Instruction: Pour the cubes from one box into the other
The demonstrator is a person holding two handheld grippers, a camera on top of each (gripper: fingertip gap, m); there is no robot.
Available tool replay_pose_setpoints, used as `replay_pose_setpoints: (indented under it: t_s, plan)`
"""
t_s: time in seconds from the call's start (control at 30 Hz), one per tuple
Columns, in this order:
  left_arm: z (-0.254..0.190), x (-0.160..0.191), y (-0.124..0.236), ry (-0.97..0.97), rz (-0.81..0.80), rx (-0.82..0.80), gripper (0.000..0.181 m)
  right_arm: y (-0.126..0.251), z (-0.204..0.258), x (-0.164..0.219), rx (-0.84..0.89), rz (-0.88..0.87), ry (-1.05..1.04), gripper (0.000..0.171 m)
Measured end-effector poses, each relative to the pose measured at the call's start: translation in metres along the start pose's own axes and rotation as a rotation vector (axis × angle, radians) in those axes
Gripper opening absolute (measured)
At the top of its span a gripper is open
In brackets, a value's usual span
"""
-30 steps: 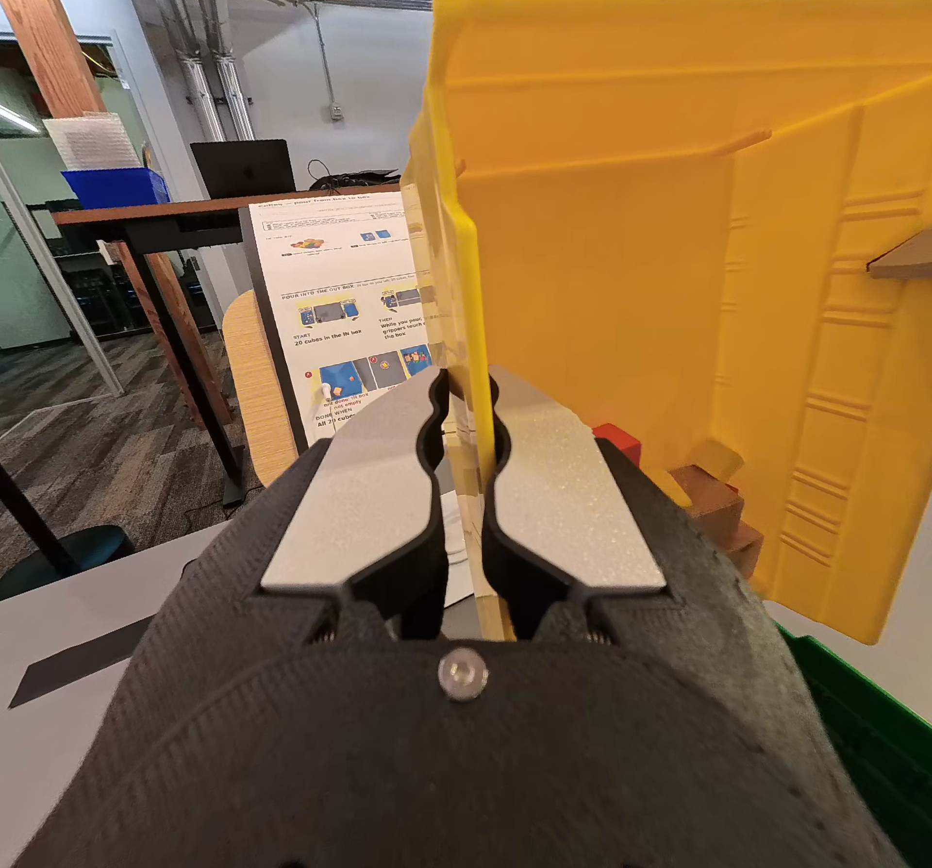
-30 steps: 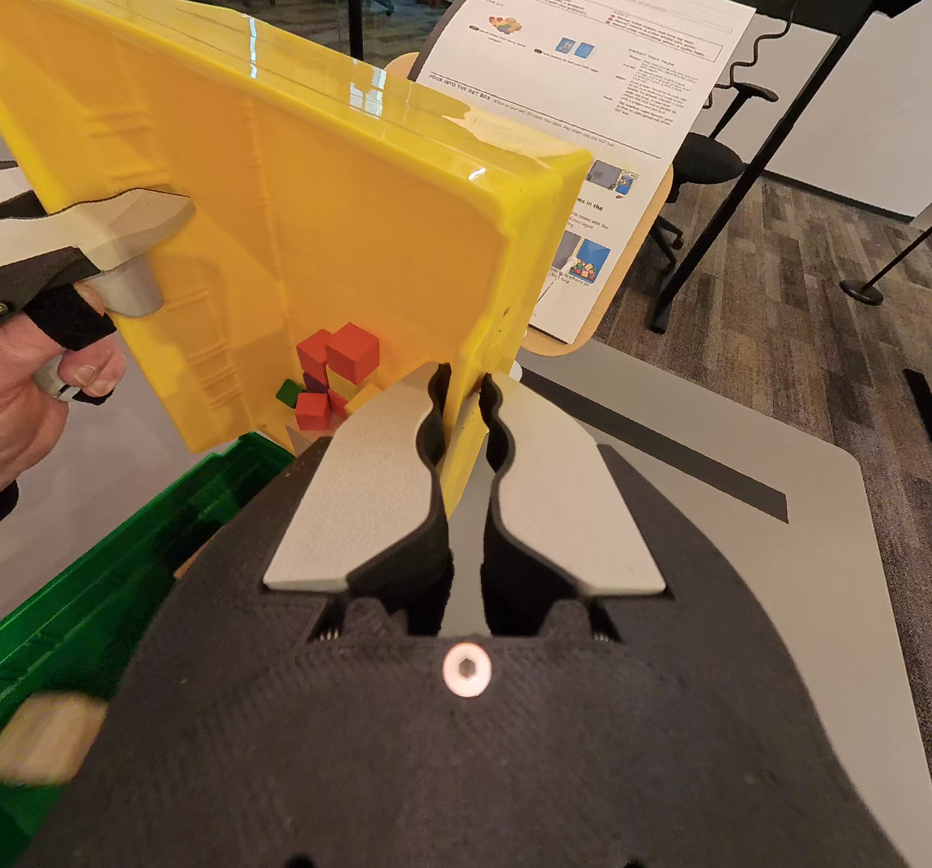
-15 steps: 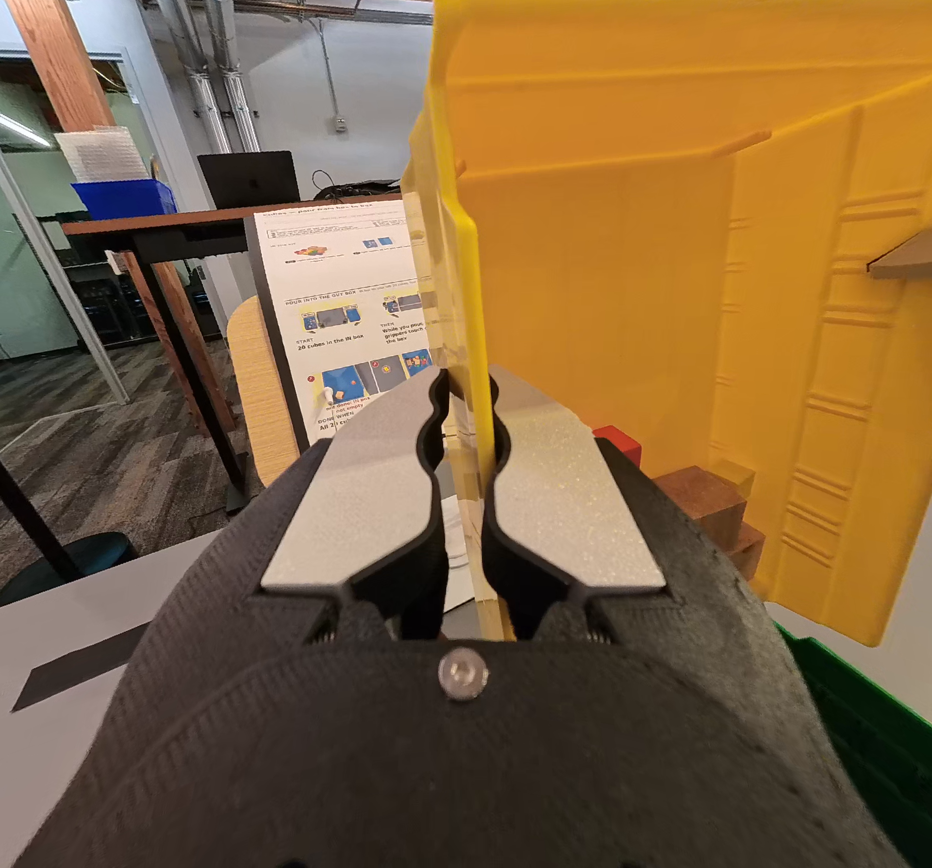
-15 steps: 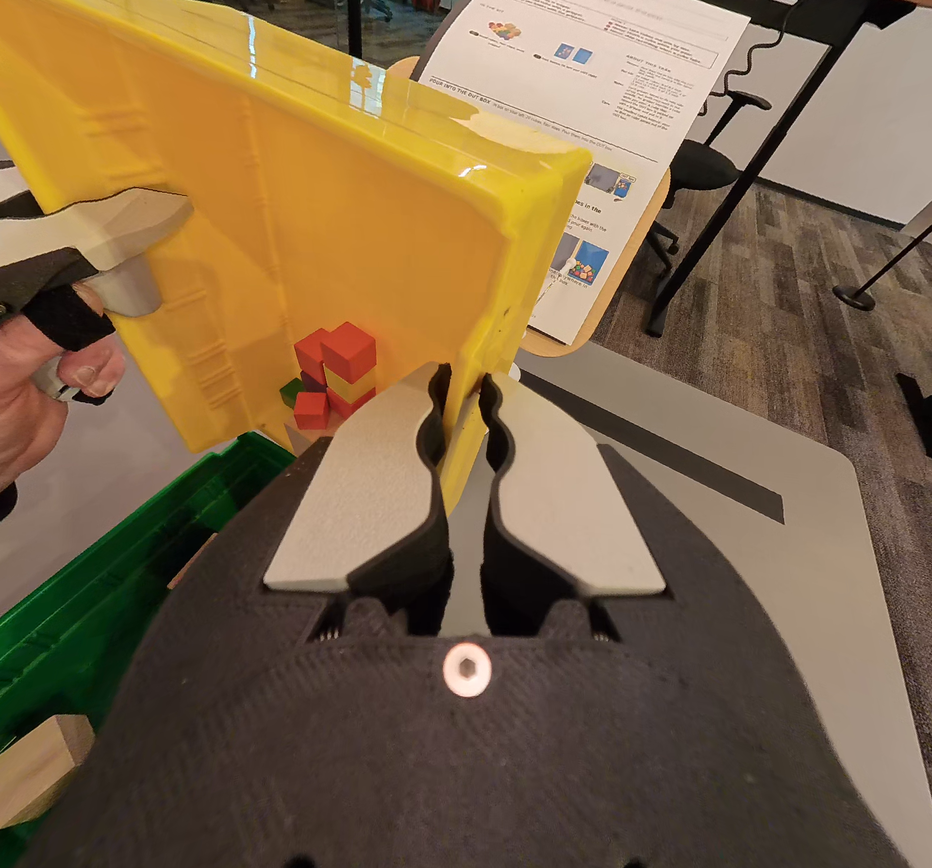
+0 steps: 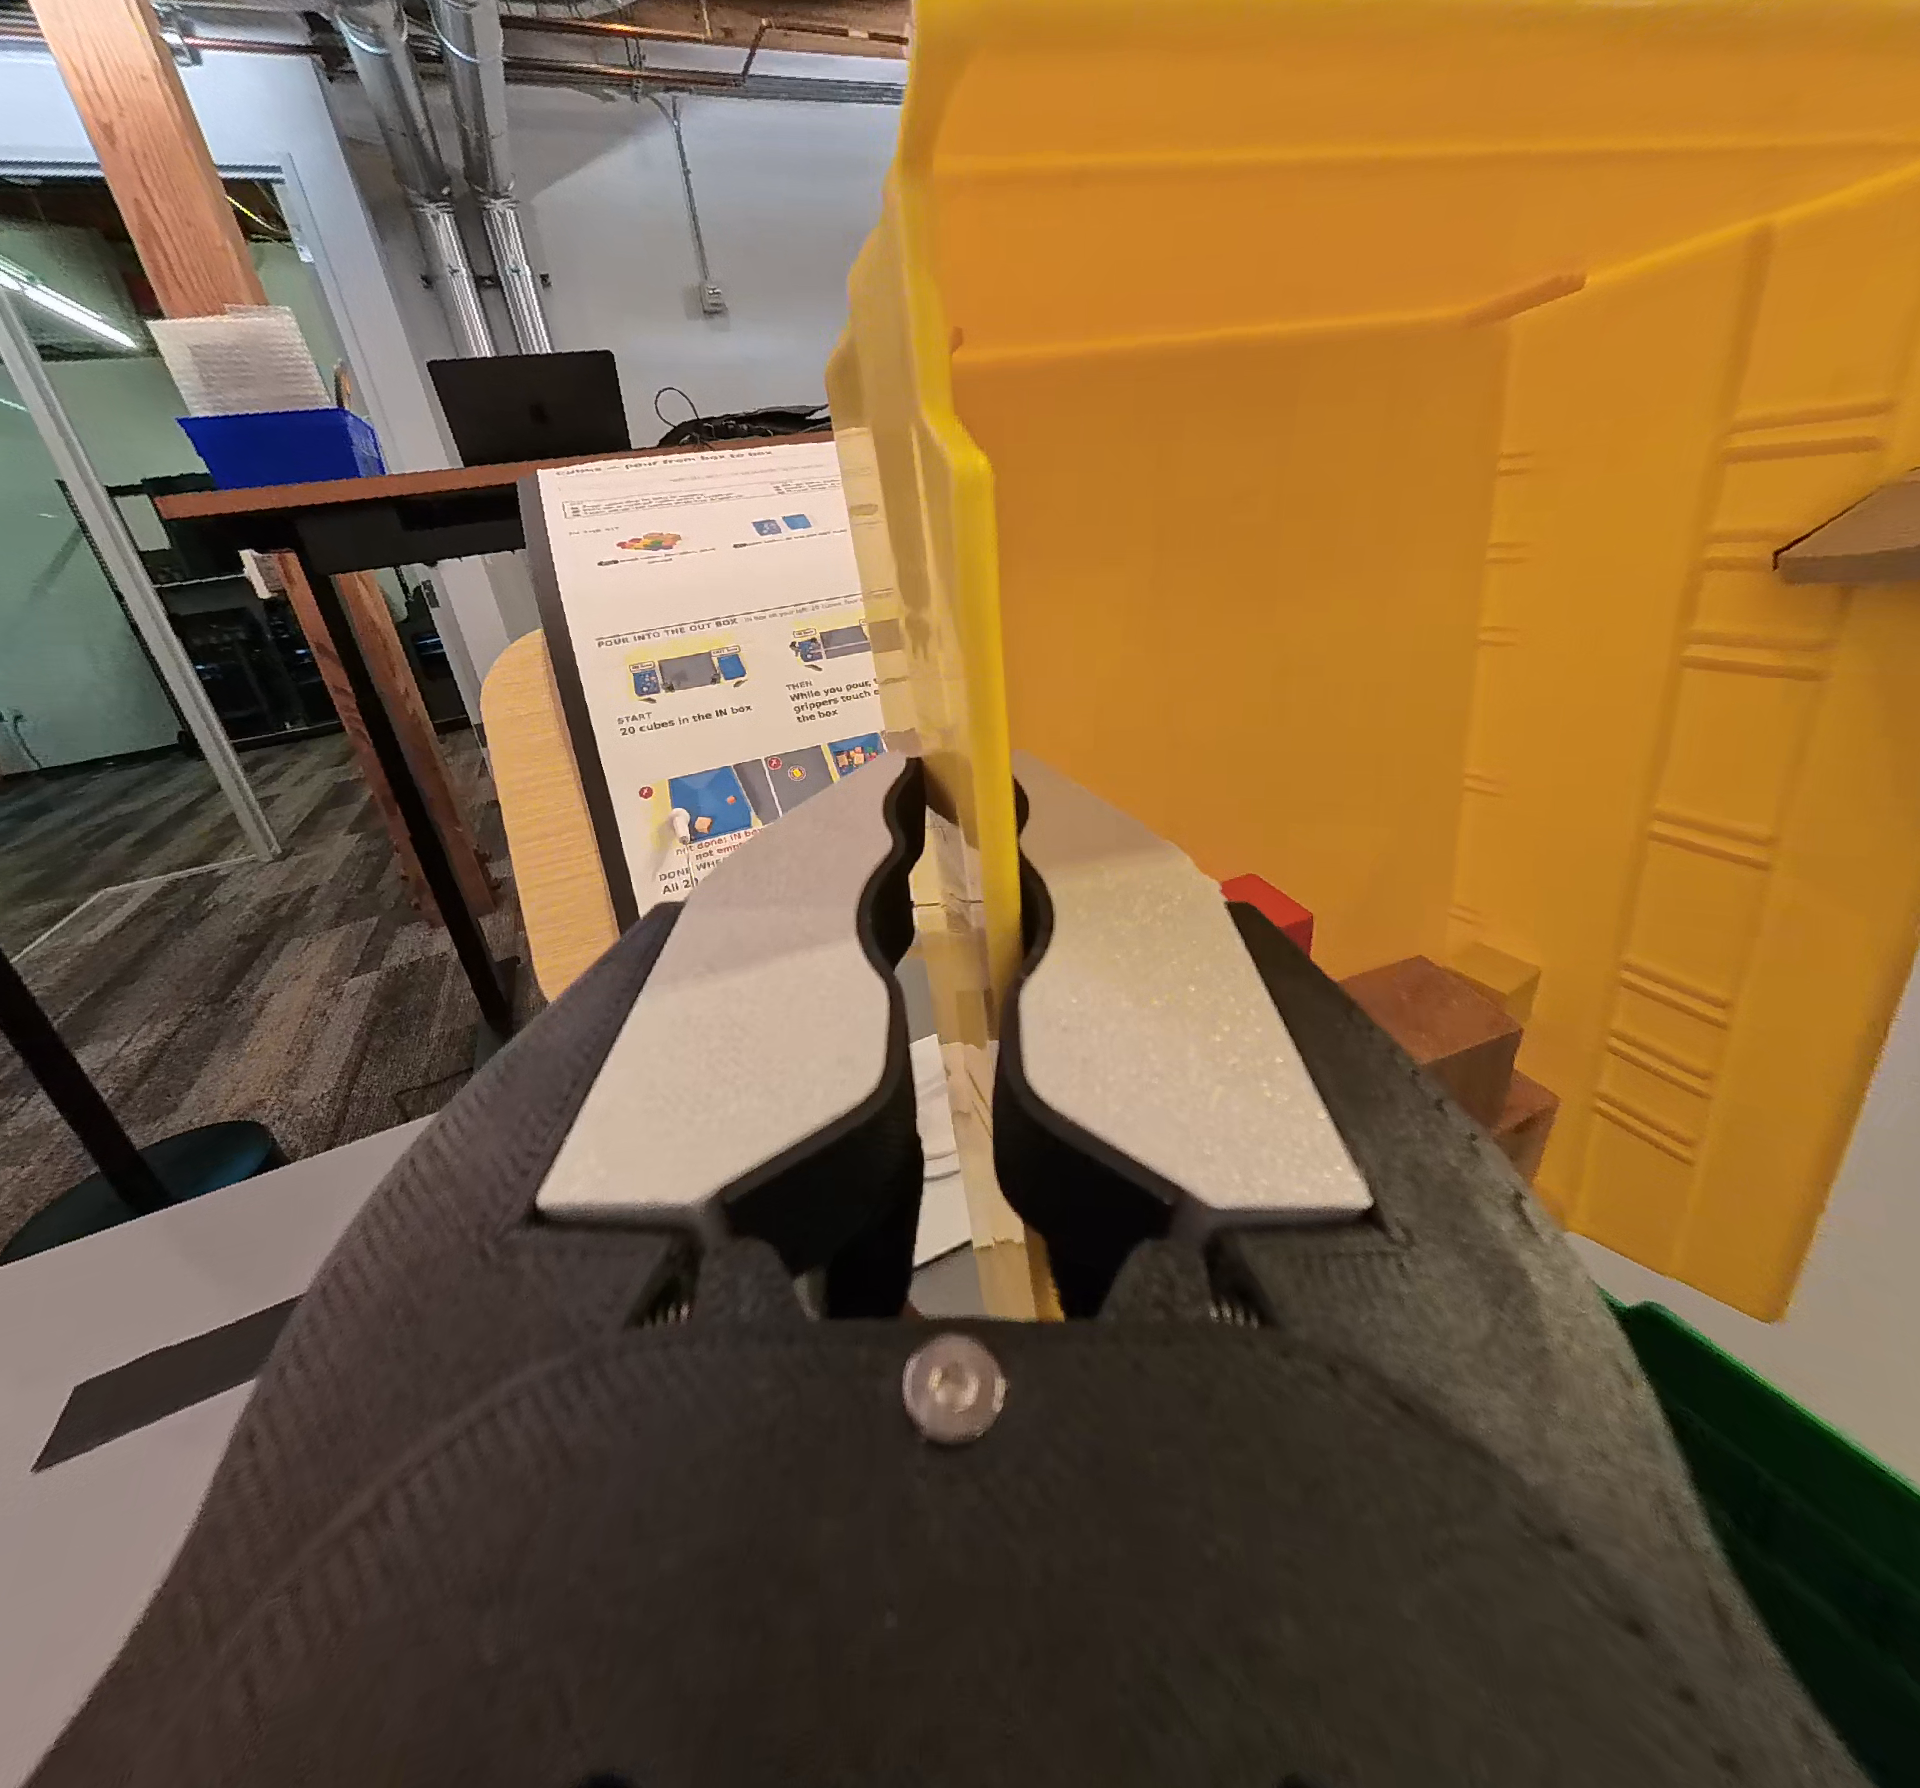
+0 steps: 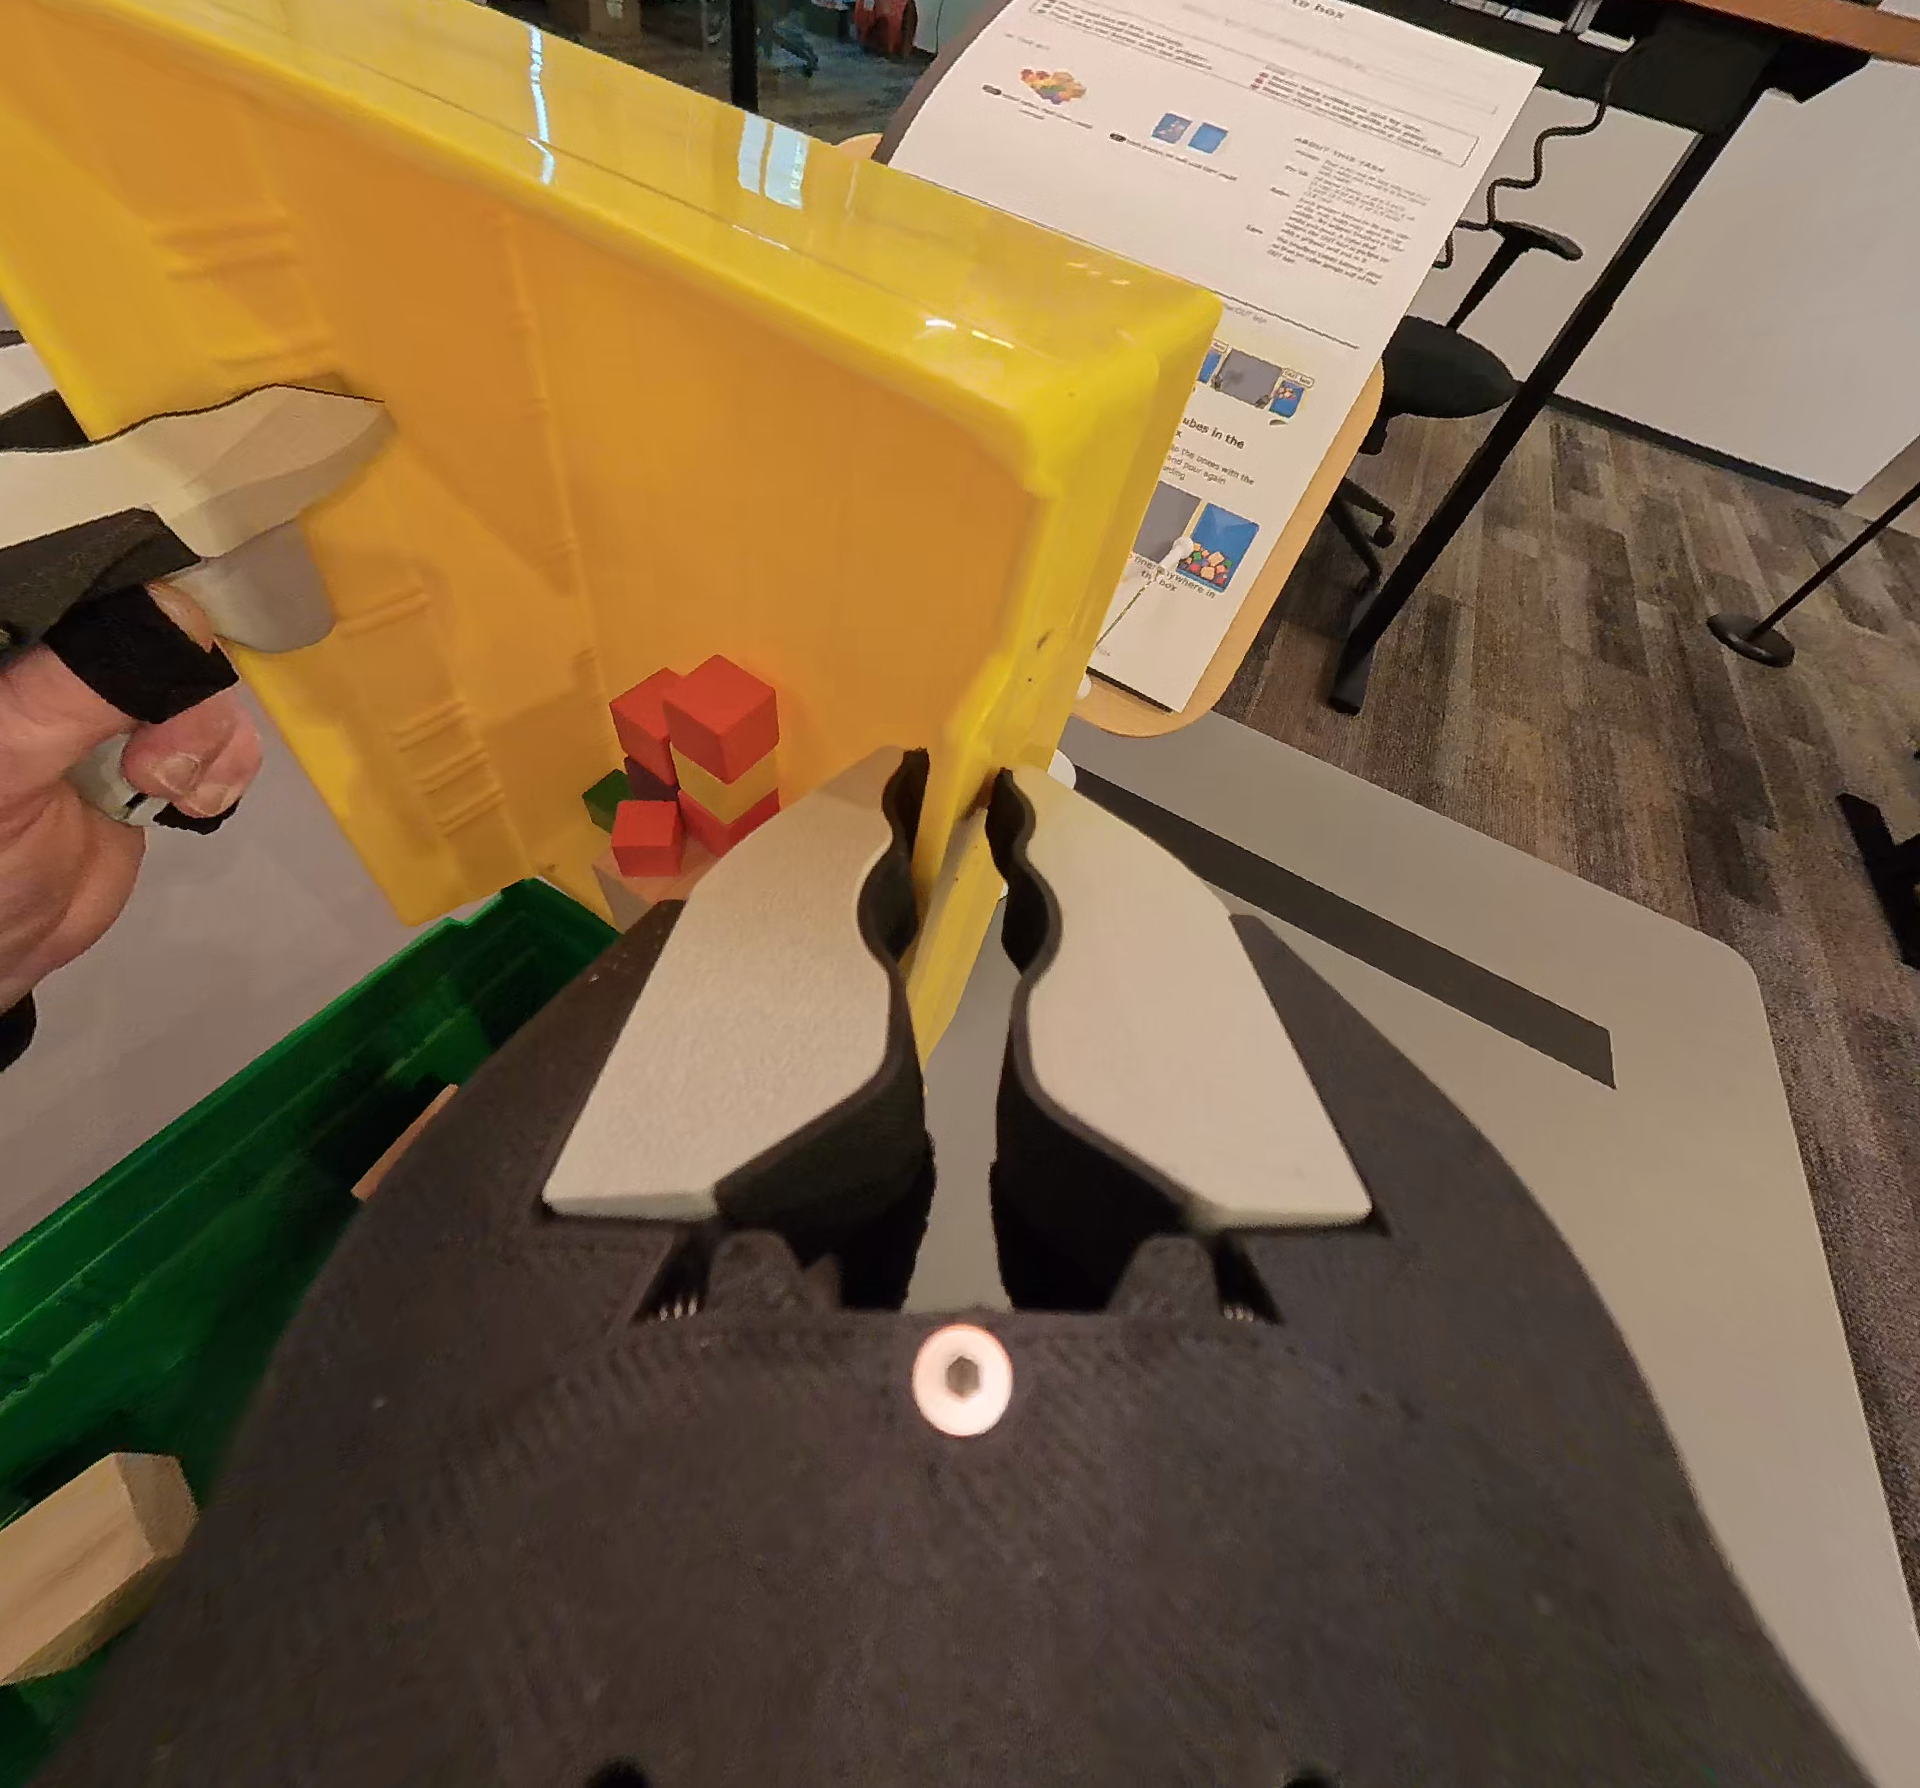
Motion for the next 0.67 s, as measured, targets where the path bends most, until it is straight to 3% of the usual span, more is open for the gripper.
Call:
replay_pose_setpoints:
  t_s: [0.03, 0.67]
  plan:
    - [-0.0004, -0.0003, 0.001, -0.003, -0.001, -0.002, 0.012, 0.0006, 0.0003, 0.0003, -0.002, -0.001, -0.002, 0.007]
    - [-0.0029, -0.0007, 0.0103, -0.035, -0.025, -0.007, 0.011, 0.0087, 0.0066, 0.0051, 0.004, -0.023, 0.024, 0.007]
Point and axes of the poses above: each gripper's, where its closed fingertips meet, y back along the fingers, x out of its underside, z = x × y across the jaws, the point moved 5 cm from there along y, back along the fingers, and after that the axes turned 3 degrees about -x, right-handed, at the moved point
